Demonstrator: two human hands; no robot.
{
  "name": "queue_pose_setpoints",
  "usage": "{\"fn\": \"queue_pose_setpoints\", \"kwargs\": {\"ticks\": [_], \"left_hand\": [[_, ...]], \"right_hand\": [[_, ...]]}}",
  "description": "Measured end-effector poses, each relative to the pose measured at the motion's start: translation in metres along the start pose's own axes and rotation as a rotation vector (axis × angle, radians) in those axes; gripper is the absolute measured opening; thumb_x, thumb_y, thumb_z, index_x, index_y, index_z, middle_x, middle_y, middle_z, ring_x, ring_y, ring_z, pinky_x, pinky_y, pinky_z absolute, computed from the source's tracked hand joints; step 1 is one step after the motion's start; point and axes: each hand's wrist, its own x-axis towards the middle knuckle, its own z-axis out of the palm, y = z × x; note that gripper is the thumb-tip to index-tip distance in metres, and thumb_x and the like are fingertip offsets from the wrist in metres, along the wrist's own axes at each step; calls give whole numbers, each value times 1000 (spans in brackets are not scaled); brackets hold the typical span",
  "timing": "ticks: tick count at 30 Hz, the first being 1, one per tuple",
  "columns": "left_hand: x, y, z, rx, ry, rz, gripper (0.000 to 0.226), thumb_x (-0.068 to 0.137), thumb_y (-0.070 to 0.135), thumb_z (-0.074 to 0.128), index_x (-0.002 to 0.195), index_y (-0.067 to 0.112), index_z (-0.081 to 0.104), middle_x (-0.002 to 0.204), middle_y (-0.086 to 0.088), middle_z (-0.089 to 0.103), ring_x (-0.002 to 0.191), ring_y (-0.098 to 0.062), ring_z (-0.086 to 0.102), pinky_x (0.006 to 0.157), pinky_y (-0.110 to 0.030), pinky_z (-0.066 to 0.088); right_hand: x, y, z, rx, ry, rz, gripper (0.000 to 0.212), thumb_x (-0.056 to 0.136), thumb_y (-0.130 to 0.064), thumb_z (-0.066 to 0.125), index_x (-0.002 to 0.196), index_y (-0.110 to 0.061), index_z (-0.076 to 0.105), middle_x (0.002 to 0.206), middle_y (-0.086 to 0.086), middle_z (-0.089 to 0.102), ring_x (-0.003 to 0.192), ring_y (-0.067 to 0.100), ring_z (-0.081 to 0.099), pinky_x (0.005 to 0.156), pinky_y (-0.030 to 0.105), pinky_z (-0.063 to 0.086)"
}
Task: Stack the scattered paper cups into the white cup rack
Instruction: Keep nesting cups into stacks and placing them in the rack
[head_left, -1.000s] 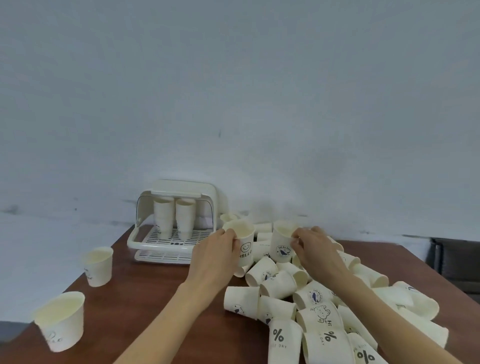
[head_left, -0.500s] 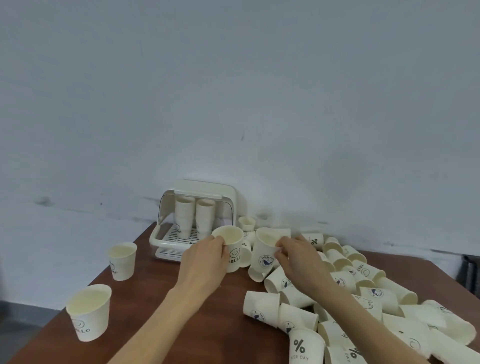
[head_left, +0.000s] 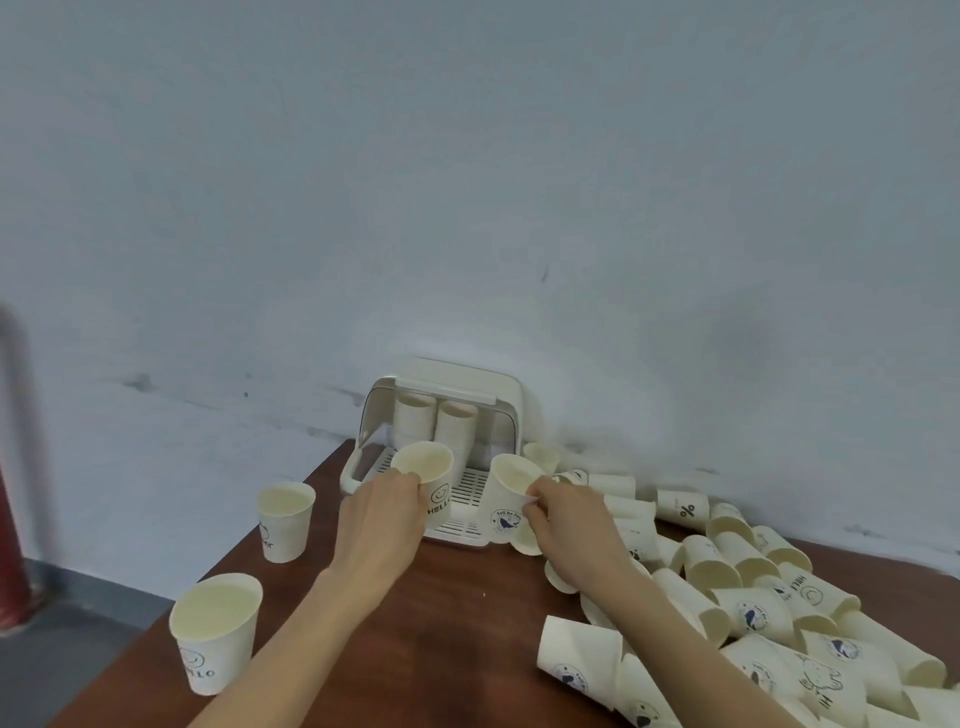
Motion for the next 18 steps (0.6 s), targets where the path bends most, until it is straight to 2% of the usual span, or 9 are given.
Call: {"fn": "queue_pose_setpoints", "kwargs": {"ticks": [5, 10, 14, 18], "left_hand": [[39, -24, 19, 29, -9, -48, 20, 95, 20, 46, 89, 13, 64, 102, -8, 64, 86, -29, 62, 59, -32, 37], [70, -45, 41, 55, 0, -67, 18, 95, 13, 46, 81, 11, 58, 93, -9, 63, 84, -32, 63, 59, -33, 35], [88, -56, 59, 101, -15, -54, 19, 96, 13, 45, 94, 9, 64, 98, -8, 64, 86, -29, 63, 60, -31, 36], [99, -61, 79, 104, -45, -27, 20, 96, 14, 48, 104, 9, 66, 109, -8, 63, 96, -27, 63, 63, -30, 38]], "right_hand": [[38, -13, 28, 0, 11, 21, 17, 92, -24, 46, 94, -15, 61, 86, 5, 67, 86, 27, 59, 67, 35, 43], [74, -20, 59, -36, 27, 8, 19, 95, -22, 44, 95, -12, 60, 88, 5, 66, 83, 27, 60, 67, 37, 48], [94, -26, 87, -76, 22, -27, 18, 97, -22, 42, 97, -12, 57, 92, 4, 64, 83, 29, 60, 67, 38, 48], [104, -31, 115, -114, -35, -5, 12, 96, -14, 41, 97, -11, 53, 97, 6, 62, 87, 31, 60, 65, 36, 41]]}}
